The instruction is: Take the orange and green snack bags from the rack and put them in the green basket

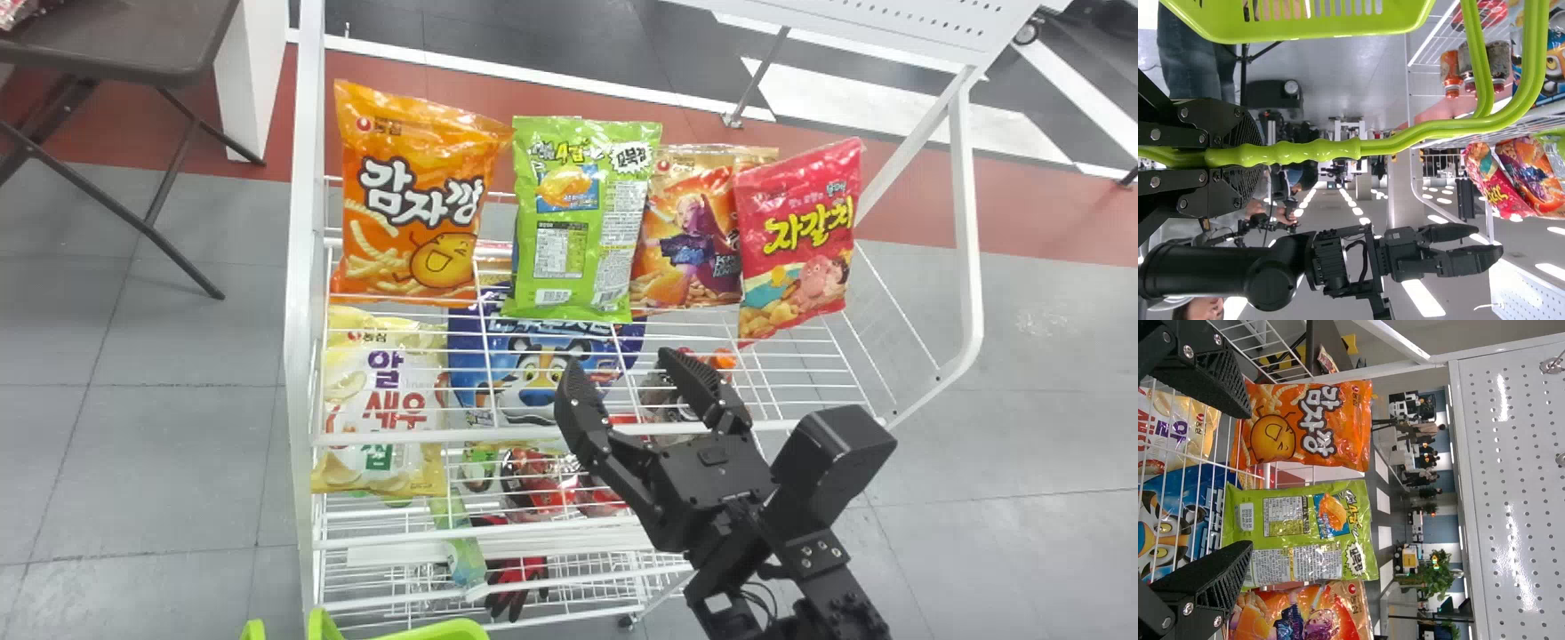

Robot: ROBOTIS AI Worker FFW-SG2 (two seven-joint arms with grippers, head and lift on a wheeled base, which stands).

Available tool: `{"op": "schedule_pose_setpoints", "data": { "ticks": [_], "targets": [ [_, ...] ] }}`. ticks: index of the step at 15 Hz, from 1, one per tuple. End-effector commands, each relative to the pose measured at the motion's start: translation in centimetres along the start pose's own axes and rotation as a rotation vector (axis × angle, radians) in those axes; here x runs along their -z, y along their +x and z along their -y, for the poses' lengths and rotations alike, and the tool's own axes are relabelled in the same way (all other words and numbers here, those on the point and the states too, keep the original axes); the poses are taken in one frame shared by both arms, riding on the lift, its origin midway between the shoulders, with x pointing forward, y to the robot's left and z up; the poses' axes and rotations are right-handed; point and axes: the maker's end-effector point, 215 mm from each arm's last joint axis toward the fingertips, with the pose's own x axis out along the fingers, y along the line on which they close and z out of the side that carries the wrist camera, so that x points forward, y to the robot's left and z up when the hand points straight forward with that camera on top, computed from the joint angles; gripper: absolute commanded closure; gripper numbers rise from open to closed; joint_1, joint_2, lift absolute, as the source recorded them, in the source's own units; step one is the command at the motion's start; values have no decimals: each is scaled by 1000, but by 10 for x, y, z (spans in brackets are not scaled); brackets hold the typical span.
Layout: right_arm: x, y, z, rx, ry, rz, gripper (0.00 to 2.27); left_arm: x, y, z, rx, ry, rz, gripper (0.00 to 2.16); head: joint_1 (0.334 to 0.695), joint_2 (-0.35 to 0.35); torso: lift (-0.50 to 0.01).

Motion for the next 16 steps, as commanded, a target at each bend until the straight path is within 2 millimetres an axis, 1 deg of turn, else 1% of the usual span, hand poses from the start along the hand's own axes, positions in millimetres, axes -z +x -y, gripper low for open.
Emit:
{"op": "schedule_pose_setpoints", "data": {
  "ticks": [1,6,9,10,12,16],
  "targets": [
    [2,0,-1,-4,4,-3,144,0,0,1,7,-1,2,2027,695,-350,0],
    [-2,0,-3,-6,7,17,144,0,-1,5,29,-1,11,2027,695,-350,0],
    [-8,0,-11,-17,12,75,144,-3,-2,9,52,14,24,2027,695,-350,0],
    [-4,2,-16,-24,17,73,144,-2,-2,10,54,13,22,2027,695,-350,0],
    [3,15,-21,-13,24,71,144,0,-2,10,55,9,19,2027,695,-350,0],
    [10,54,-25,42,-34,73,144,-1,-1,9,49,20,-4,2024,695,-350,0]
  ]
}}
